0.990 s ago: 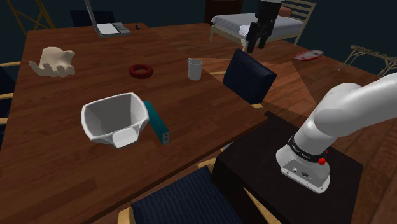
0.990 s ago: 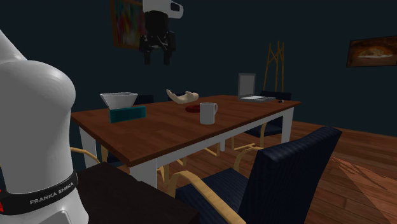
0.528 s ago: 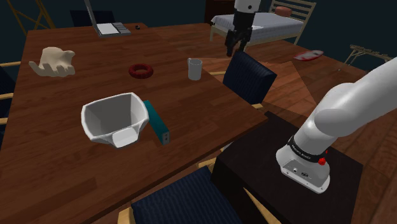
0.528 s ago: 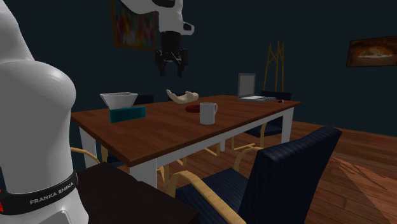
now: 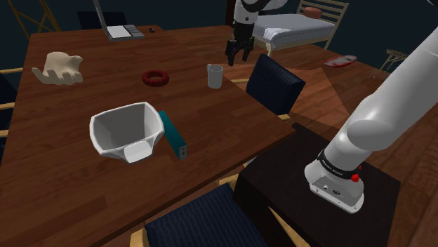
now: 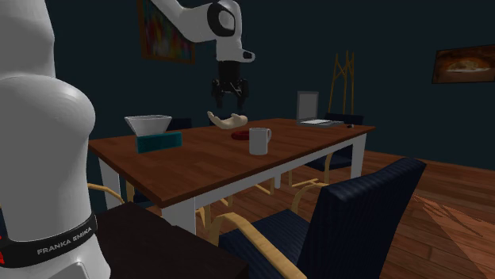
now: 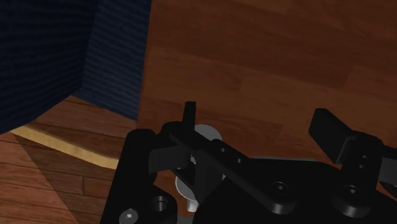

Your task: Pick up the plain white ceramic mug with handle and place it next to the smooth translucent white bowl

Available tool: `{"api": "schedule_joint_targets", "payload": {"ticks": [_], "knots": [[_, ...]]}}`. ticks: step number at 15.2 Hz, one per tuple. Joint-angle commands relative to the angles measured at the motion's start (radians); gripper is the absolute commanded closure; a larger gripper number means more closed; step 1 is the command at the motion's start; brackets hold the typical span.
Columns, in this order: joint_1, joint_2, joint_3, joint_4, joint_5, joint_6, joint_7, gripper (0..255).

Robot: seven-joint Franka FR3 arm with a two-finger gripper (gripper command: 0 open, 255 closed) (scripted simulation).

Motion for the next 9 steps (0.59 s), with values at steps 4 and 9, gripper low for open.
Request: {"api": "schedule_joint_targets", "payload": {"ticks": [4, 9], "knots": [[0.002, 0.186, 0.003, 0.136, -0.011, 0.063, 0.017, 0], [0.009, 0.379, 0.004, 0.319, -0.023, 0.085, 0.037, 0]]}}
